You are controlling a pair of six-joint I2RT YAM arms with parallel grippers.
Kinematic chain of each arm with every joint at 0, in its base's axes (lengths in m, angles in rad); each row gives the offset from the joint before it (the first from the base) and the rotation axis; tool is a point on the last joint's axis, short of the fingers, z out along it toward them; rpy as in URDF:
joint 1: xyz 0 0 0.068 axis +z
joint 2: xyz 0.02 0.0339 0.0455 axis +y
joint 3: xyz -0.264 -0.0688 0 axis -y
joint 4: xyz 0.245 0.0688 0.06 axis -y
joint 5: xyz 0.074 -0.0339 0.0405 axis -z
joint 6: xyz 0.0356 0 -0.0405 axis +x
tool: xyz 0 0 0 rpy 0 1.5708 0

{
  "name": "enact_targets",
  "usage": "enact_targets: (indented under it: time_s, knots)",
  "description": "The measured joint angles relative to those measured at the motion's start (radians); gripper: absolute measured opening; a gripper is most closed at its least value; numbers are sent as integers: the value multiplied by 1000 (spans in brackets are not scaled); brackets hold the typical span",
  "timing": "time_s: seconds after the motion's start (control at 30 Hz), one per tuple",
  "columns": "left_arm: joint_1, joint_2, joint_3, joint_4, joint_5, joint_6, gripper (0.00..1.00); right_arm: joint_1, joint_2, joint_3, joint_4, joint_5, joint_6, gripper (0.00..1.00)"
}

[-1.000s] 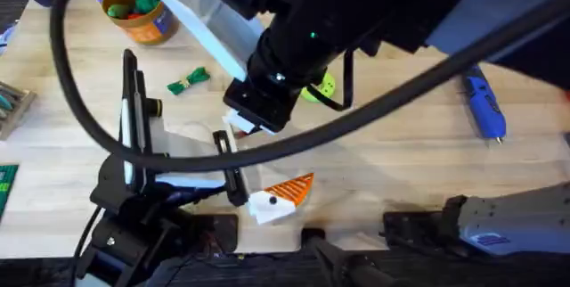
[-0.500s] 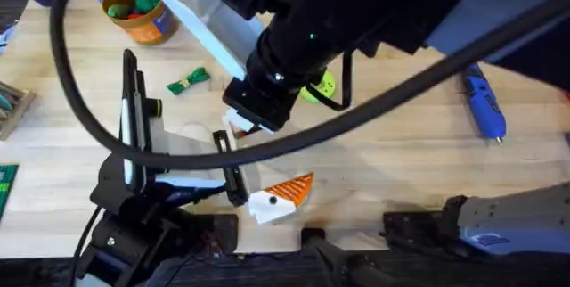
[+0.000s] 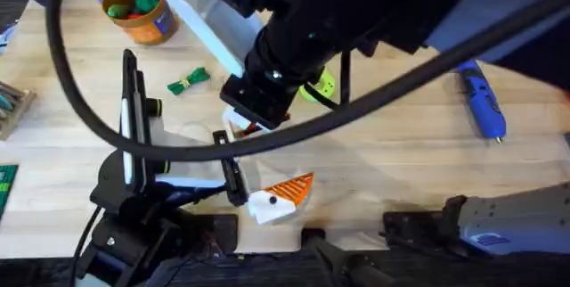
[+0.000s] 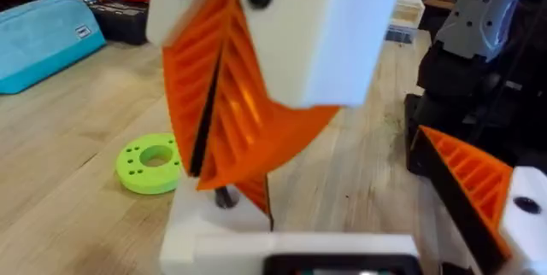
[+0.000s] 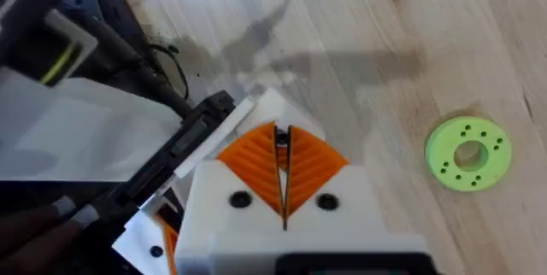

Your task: Pick up the gripper from the table and insert it into the empty holder that is missing its gripper. Then pick up a screw, insert it into the mounting hole, and use the screwdriver to tighten it. Finally, clean up the table by picking up the vegetable and placing it into the bucket.

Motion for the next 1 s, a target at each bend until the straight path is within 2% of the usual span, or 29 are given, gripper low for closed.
enact_targets:
  time_s: [1.0]
  knots:
    - [0, 0, 0, 0, 0, 0, 993, 0, 0, -3, -22, -16, 1, 8]
